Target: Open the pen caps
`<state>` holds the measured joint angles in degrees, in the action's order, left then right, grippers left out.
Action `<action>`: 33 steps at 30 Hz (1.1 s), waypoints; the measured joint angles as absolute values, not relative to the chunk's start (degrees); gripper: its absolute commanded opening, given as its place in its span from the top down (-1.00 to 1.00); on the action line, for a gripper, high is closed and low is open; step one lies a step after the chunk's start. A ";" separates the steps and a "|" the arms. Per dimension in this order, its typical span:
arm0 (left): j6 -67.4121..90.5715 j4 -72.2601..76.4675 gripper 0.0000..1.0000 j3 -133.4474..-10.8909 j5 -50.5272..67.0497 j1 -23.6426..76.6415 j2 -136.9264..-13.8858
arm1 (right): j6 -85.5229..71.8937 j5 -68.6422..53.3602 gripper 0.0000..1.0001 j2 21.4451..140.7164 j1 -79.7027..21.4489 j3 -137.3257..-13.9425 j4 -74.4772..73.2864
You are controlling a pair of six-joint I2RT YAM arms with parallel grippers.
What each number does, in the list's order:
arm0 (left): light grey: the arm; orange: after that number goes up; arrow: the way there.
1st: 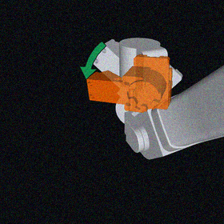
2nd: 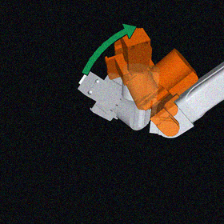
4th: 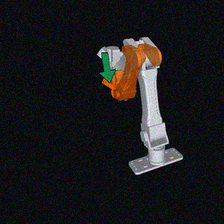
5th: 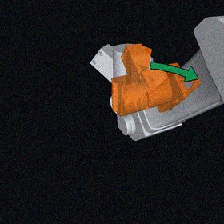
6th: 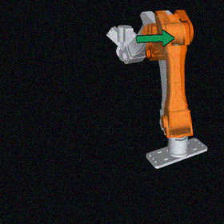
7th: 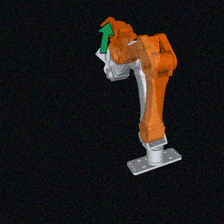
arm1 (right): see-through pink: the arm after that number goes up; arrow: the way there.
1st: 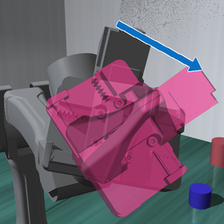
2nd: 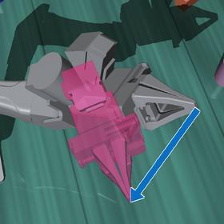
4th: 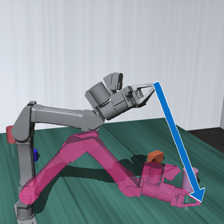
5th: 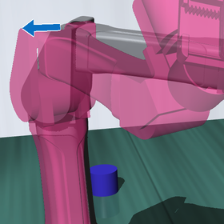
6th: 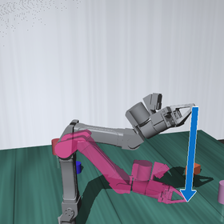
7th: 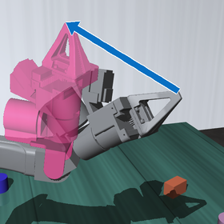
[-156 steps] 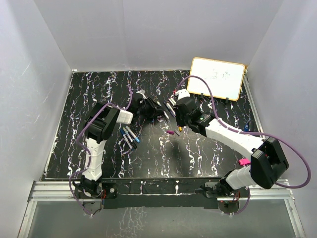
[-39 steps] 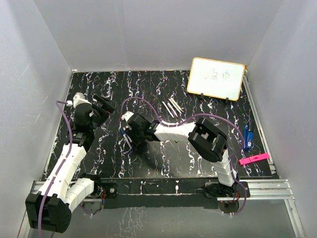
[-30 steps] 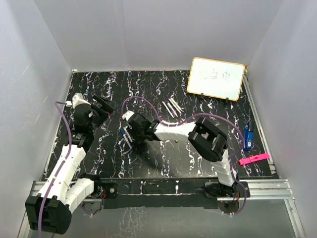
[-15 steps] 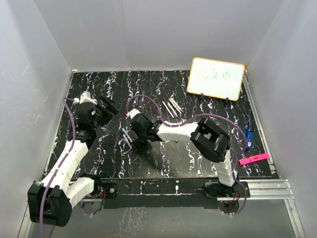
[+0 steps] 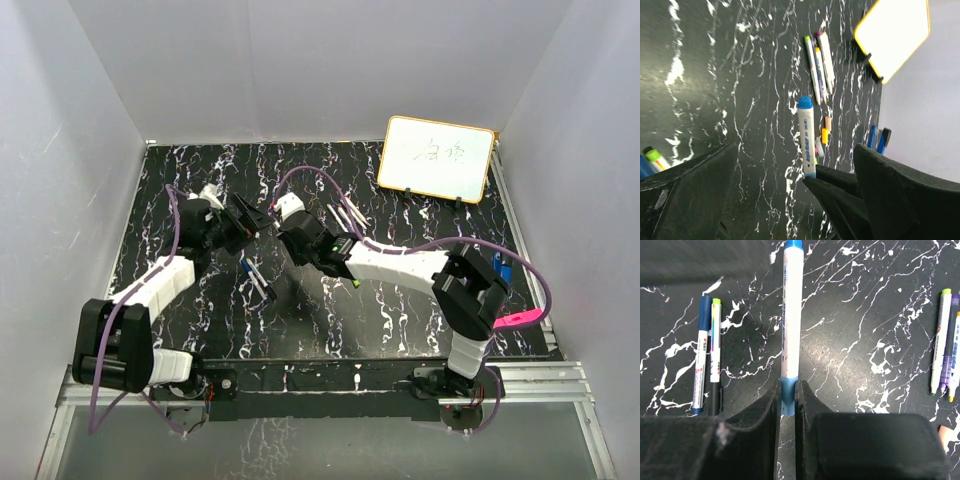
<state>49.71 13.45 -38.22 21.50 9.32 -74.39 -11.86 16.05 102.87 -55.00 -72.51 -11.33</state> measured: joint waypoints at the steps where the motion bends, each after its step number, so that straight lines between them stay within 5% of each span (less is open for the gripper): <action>1: 49.76 14.15 -0.94 -38.22 22.26 9.74 -75.37 | -11.84 16.03 1.00 102.37 -55.00 -72.51 -11.31; 11: 50.78 20.27 -0.61 -38.81 25.93 15.55 -81.58 | -11.62 15.42 1.00 100.82 -55.00 -72.51 -11.35; 22: 51.07 21.61 0.08 -38.81 25.41 17.39 -82.76 | -11.46 14.57 1.00 99.68 -55.00 -72.47 -11.40; 33: 51.05 22.87 0.47 -38.81 25.28 17.45 -82.76 | -11.46 13.45 1.00 99.68 -55.00 -72.47 -11.40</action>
